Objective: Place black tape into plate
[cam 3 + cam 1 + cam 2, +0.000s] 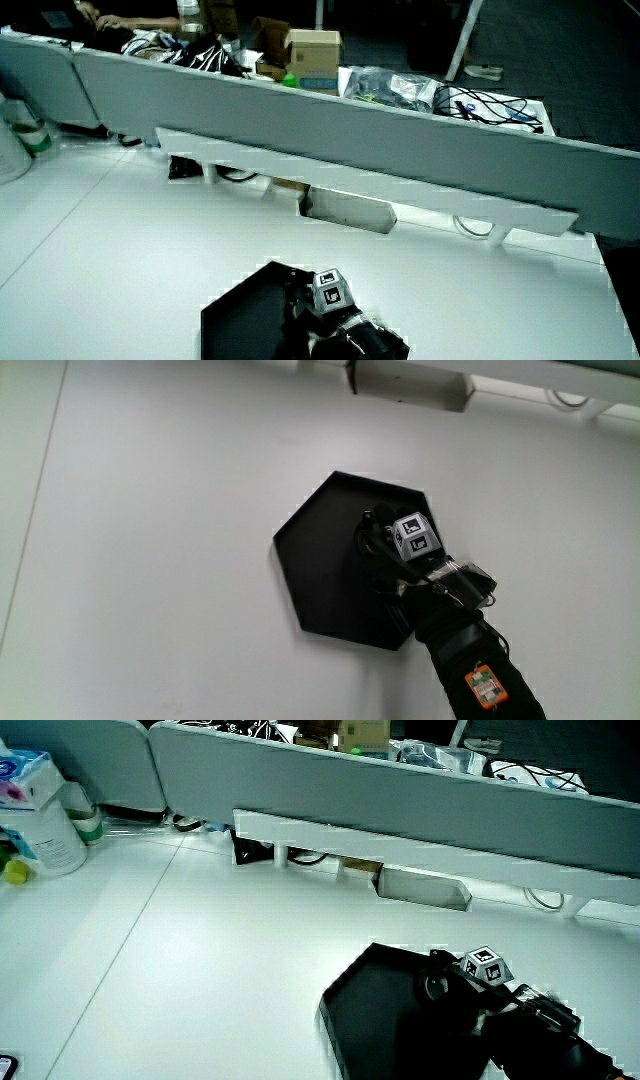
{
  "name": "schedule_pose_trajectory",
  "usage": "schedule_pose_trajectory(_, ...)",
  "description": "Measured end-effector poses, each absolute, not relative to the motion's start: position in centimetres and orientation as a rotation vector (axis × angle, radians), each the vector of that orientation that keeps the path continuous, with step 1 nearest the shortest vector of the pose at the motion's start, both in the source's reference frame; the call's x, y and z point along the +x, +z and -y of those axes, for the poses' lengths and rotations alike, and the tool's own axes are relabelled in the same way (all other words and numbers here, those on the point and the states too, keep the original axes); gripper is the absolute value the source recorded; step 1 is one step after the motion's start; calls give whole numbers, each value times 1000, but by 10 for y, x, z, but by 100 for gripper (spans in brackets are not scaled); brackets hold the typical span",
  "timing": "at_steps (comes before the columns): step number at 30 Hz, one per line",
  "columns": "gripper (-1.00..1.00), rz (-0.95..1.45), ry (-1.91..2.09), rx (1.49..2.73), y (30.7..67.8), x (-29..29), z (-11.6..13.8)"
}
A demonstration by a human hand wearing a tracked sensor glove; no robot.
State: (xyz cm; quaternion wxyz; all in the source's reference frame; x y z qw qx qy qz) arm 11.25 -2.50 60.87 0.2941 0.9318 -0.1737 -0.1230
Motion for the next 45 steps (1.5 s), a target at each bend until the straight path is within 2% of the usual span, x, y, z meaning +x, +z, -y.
schedule_pose_trajectory(8,0,457,-456,2351,641,105,25)
schedule_pose_trajectory(14,0,466,-508,2257,661,100,16)
schedule_pose_trajectory(22,0,453,-429,2217,660,95,19)
schedule_pose_trajectory(24,-20,449,-411,2215,661,99,17)
schedule_pose_trajectory(32,-100,481,-226,2347,633,112,9)
schedule_pose_trajectory(45,-100,473,30,2570,588,136,-17)
